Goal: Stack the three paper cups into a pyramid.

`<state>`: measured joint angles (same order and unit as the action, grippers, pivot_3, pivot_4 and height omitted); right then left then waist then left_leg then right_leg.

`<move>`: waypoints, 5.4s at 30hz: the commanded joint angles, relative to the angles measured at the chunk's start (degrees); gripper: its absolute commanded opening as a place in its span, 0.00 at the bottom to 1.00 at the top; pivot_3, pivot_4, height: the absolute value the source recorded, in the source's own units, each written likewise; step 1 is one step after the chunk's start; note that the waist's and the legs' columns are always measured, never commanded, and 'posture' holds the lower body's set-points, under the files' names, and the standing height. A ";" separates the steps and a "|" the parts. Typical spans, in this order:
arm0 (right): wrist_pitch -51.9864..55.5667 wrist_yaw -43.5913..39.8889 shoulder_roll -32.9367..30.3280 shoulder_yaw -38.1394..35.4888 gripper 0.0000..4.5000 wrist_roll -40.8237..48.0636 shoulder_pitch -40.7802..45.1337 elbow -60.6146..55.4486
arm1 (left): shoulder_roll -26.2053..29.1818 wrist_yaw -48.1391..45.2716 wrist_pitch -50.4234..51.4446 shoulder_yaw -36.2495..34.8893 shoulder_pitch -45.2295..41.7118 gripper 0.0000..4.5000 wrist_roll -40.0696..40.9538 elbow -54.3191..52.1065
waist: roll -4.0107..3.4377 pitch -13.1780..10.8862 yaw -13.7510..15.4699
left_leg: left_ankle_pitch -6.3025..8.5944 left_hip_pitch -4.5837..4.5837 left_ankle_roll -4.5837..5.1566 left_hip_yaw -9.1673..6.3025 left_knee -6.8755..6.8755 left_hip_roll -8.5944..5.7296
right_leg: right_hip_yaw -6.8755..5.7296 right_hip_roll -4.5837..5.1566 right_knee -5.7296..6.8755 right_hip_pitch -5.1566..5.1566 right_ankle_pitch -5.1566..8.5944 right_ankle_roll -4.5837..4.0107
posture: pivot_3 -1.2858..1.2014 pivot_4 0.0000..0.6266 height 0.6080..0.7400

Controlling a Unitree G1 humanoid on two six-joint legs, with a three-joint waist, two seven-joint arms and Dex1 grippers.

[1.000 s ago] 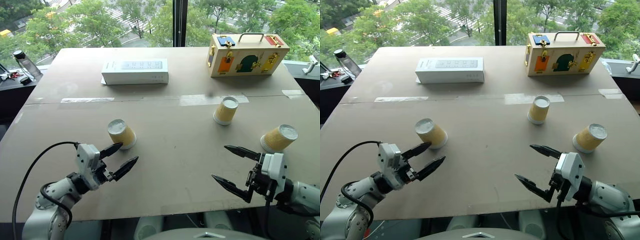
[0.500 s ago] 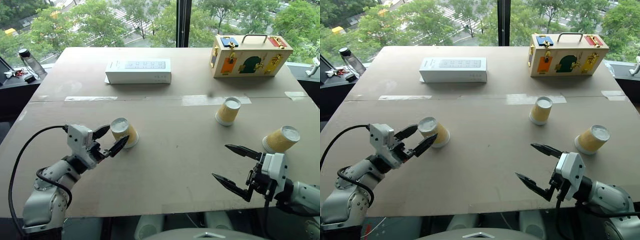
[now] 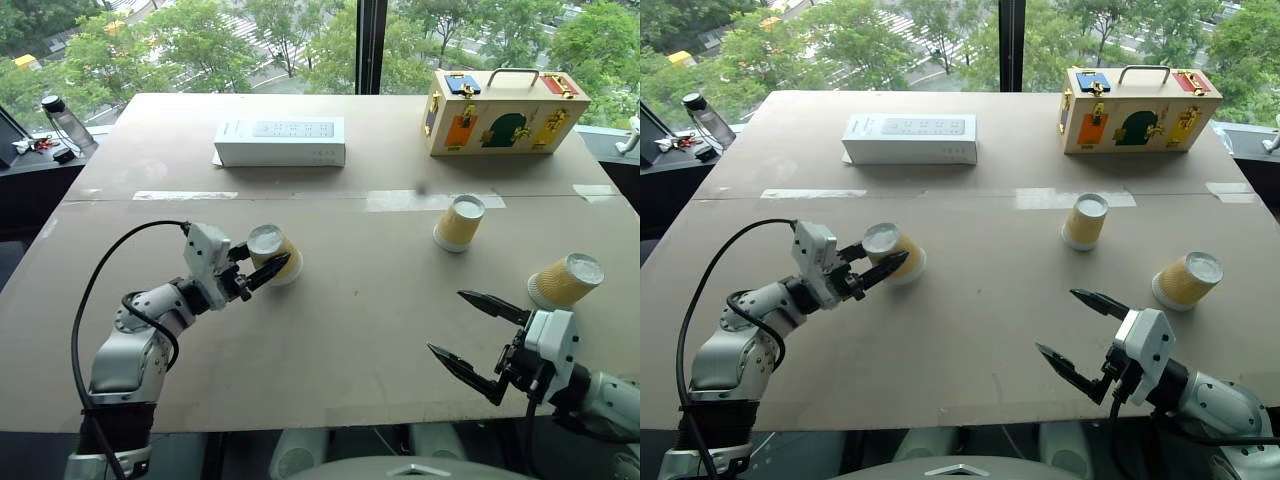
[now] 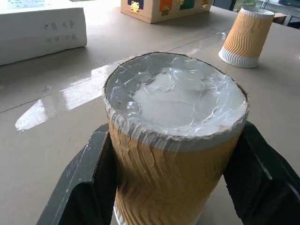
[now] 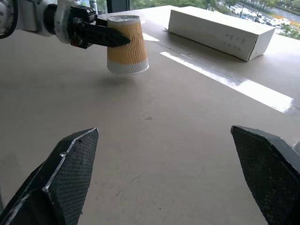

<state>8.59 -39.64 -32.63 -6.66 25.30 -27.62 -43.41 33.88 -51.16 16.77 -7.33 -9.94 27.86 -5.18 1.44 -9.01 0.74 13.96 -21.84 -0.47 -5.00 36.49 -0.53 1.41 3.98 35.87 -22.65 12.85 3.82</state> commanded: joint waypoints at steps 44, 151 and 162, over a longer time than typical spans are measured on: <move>43.41 35.80 16.89 0.31 1.00 -13.23 49.74 19.78 | 6.48 -12.63 9.26 -8.26 9.06 0.99 18.96 -19.18 | -0.35 -0.24 -1.77 | -0.01 -0.11 0.00 -0.08 -0.10 -0.07 | 0.03 0.00 0.03 -0.15 -0.20 0.05 | 0.52 0.24 1.00; 37.35 11.30 -5.61 -21.23 0.99 0.59 24.55 0.60 | 7.41 -25.26 6.72 -8.67 15.86 1.00 22.46 -15.77 | -0.51 -0.50 -1.37 | -0.01 -0.49 0.01 -0.06 -0.15 -0.04 | -0.03 0.00 -0.03 -0.52 -0.07 -0.16 | 0.52 0.24 1.00; 39.99 20.97 1.38 -27.13 0.99 -3.24 18.73 6.61 | 8.92 -32.71 5.91 -5.64 11.71 1.00 21.34 -11.17 | -0.53 -0.49 -1.78 | -0.01 -0.34 0.01 0.11 -0.15 0.05 | 0.12 -0.06 0.02 -0.50 -0.06 -0.17 | 0.52 0.24 1.00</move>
<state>48.81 -19.61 -31.38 -32.46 21.89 -9.60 -36.60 41.90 -82.69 23.19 -12.72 2.18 48.92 -15.72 0.91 -9.50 -1.04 13.95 -22.19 -0.45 -4.89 36.34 -0.49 1.53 3.93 35.89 -23.15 12.79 3.64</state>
